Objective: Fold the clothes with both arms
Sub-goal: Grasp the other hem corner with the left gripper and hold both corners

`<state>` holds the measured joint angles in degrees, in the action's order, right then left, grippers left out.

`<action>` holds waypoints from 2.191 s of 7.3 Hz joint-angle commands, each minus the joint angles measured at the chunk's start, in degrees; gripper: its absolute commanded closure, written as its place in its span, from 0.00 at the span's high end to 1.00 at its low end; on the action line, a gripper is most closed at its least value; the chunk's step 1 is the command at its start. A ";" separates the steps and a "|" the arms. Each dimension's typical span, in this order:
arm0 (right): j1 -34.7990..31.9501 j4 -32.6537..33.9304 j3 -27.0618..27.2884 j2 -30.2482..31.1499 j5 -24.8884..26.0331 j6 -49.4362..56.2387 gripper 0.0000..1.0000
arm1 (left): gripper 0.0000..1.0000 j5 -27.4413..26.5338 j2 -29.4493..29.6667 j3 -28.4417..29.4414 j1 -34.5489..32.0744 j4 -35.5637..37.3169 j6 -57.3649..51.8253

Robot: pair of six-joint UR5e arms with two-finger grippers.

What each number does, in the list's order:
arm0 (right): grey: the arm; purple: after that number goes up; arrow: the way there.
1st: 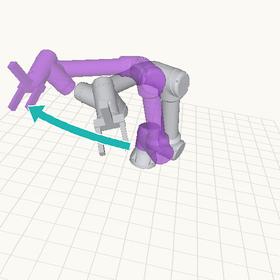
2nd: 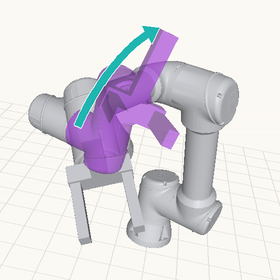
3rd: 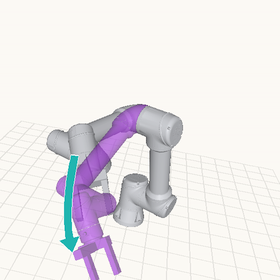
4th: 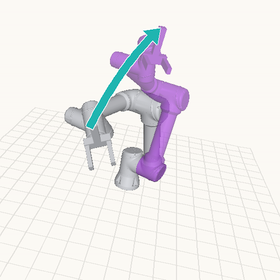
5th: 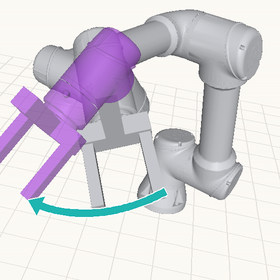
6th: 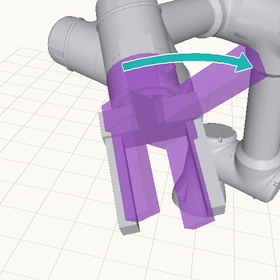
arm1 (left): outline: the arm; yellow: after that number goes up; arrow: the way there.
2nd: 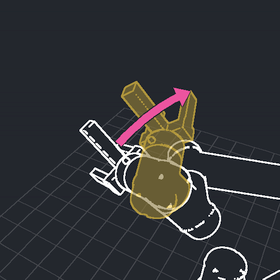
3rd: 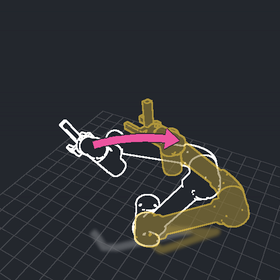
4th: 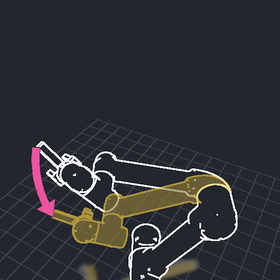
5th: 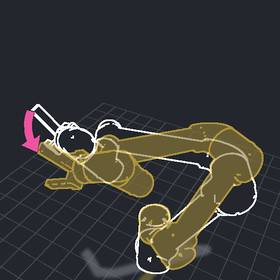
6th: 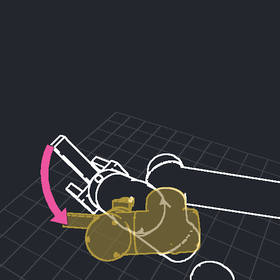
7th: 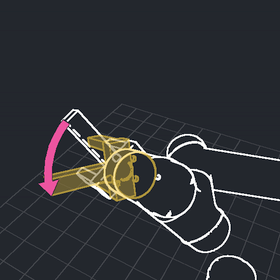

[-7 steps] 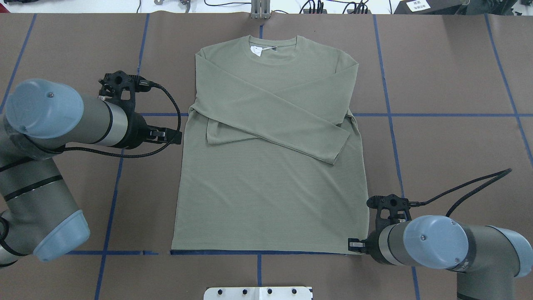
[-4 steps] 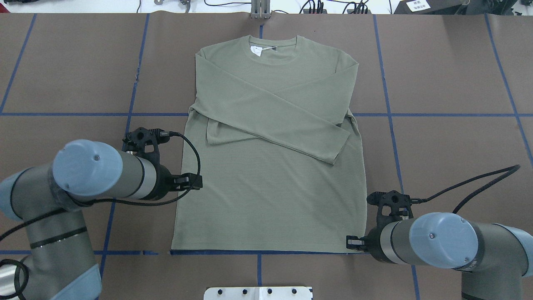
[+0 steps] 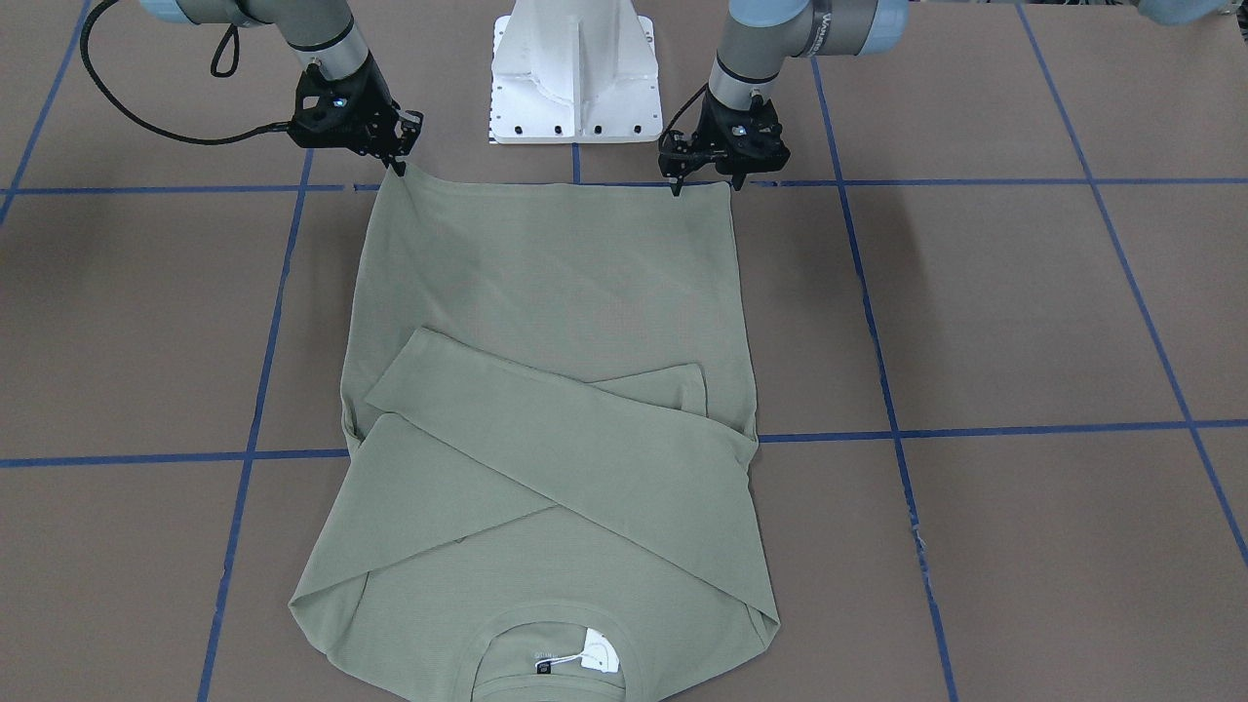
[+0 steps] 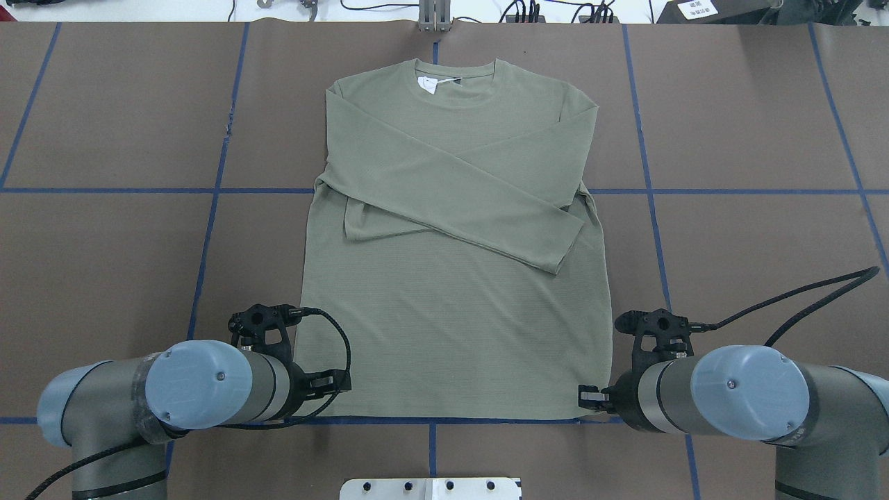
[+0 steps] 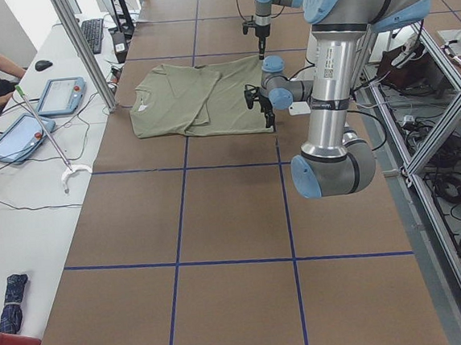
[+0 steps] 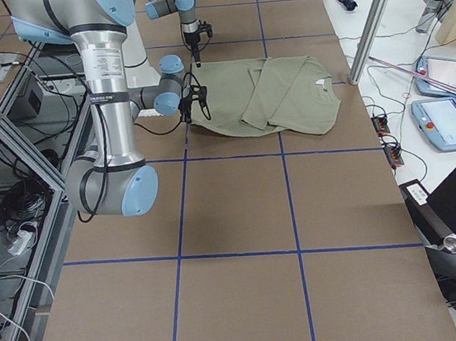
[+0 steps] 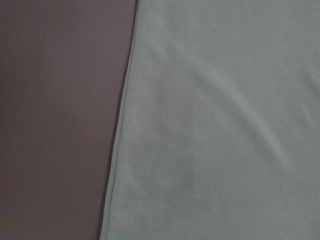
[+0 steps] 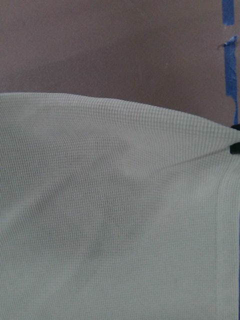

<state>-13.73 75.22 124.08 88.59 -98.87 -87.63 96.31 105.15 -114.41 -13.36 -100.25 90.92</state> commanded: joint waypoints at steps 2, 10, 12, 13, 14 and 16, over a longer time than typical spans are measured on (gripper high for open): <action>-0.33 0.02 0.10 0.00 -0.27 0.00 0.00 | 0.96 -0.42 -1.26 0.24 0.44 1.27 0.31; -0.94 0.02 0.10 0.00 -0.71 0.09 0.00 | 0.68 -0.34 -0.56 0.50 1.41 3.74 0.84; -1.38 0.02 0.28 0.00 -1.24 0.09 0.00 | 0.68 -0.25 -0.47 0.94 1.58 3.65 0.84; -1.47 0.02 0.28 0.00 -1.24 0.09 0.00 | 0.67 -0.25 -0.47 0.94 1.84 3.65 0.84; -1.47 0.02 0.28 0.00 -1.24 0.09 0.00 | 0.59 -0.25 -0.39 0.94 1.85 3.65 0.84; -1.56 0.02 0.28 0.00 -1.33 0.09 0.00 | 0.28 -0.16 -0.30 0.94 1.85 3.65 0.84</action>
<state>-15.22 75.23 124.36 88.60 -100.16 -87.54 96.12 104.78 -113.47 -11.54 -96.60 91.76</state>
